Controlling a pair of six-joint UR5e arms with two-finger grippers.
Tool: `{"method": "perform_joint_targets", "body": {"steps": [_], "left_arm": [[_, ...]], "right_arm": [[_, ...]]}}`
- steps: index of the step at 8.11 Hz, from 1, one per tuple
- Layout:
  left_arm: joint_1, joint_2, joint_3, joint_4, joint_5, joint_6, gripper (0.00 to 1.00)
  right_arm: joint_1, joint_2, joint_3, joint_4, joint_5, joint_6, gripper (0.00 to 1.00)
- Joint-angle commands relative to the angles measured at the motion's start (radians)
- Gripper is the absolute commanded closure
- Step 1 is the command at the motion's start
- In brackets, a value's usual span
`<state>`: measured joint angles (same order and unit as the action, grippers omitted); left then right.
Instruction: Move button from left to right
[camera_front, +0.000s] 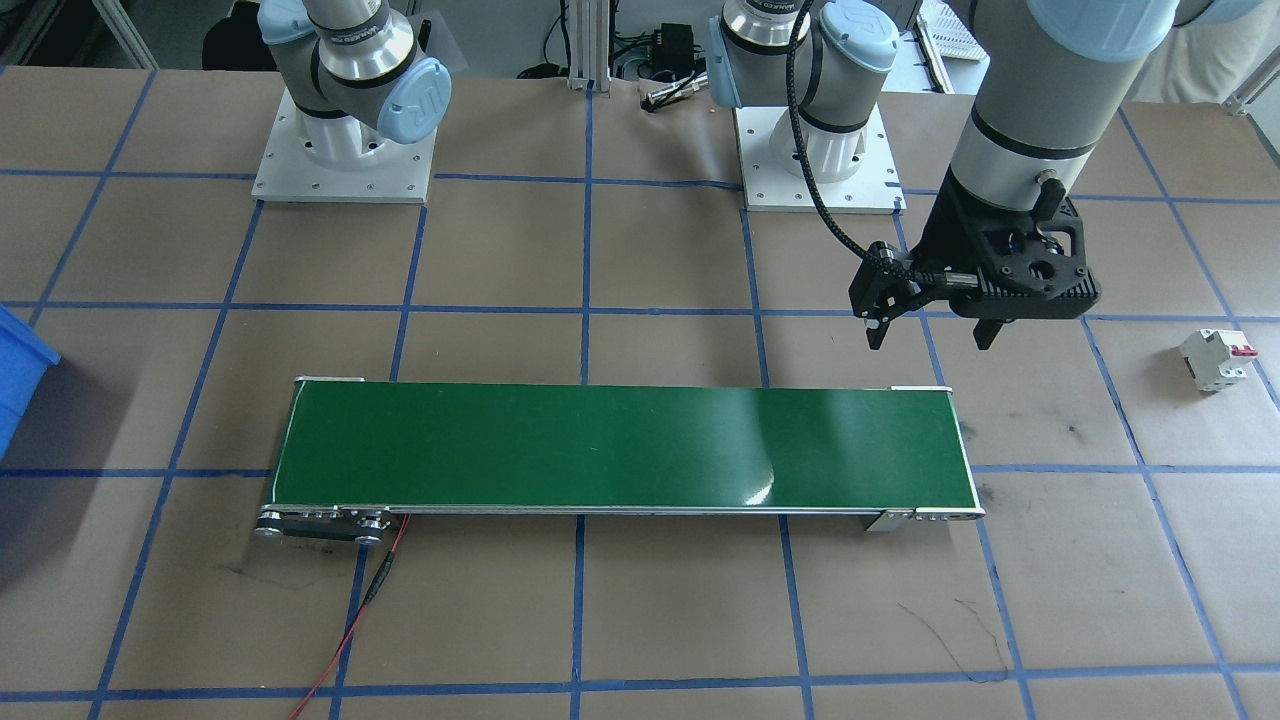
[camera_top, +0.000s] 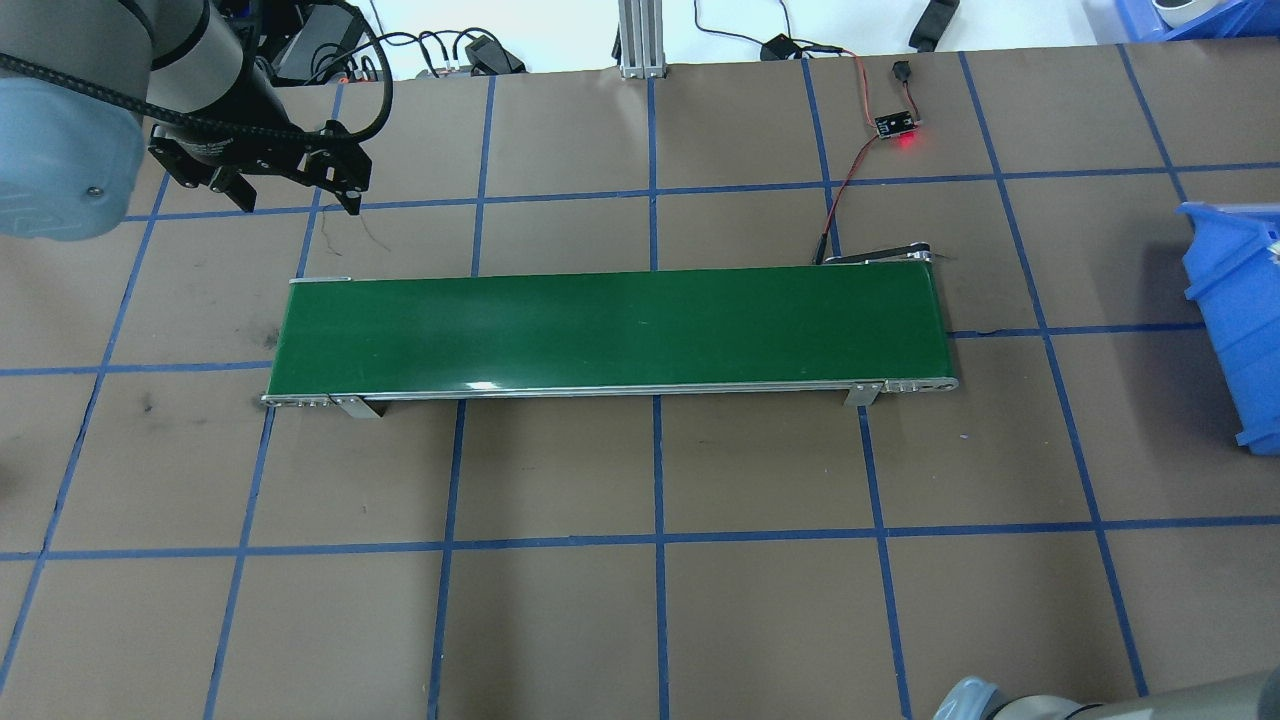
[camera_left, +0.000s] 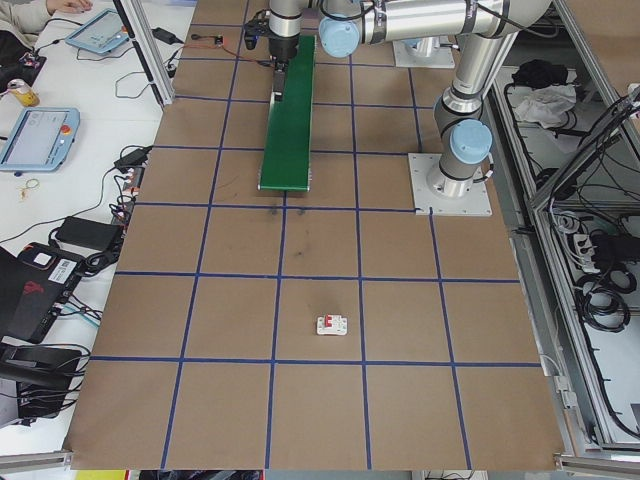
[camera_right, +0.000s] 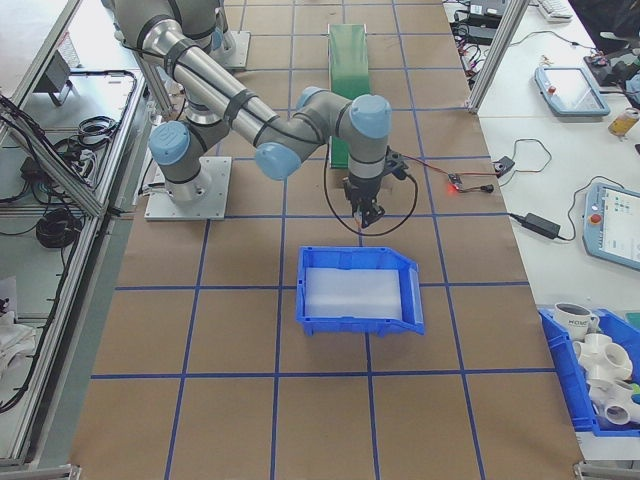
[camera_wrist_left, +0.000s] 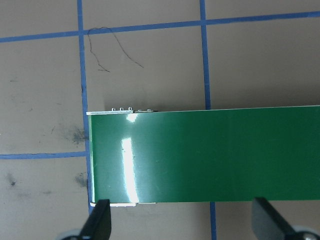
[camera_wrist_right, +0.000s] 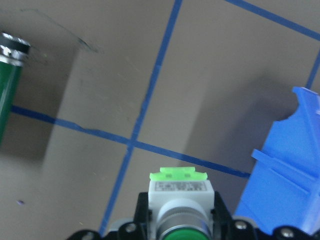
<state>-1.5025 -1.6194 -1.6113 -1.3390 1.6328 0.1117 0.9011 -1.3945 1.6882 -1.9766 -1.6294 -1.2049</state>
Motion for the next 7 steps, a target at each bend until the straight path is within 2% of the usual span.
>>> {"method": "perform_joint_targets", "body": {"steps": [1,2,3,5,7], "left_arm": [[-0.001,-0.002,0.001,0.009,0.002,0.0,0.0],[-0.001,0.006,0.002,0.009,0.004,0.0,0.0],[-0.002,0.013,0.002,0.006,-0.001,0.0,0.0],[-0.002,0.021,-0.001,0.003,-0.001,0.0,0.0],[-0.002,0.015,0.002,0.011,0.004,0.0,0.0]], "right_arm": [[-0.2,0.102,-0.007,-0.126,0.078,-0.536,1.0],[-0.218,0.171,-0.007,-0.225,0.079,-0.687,1.0],[-0.237,0.217,-0.008,-0.266,0.079,-0.785,1.0],[-0.238,0.268,-0.001,-0.271,0.08,-0.859,0.98],[-0.237,0.293,0.007,-0.272,0.115,-0.956,0.77]]}}
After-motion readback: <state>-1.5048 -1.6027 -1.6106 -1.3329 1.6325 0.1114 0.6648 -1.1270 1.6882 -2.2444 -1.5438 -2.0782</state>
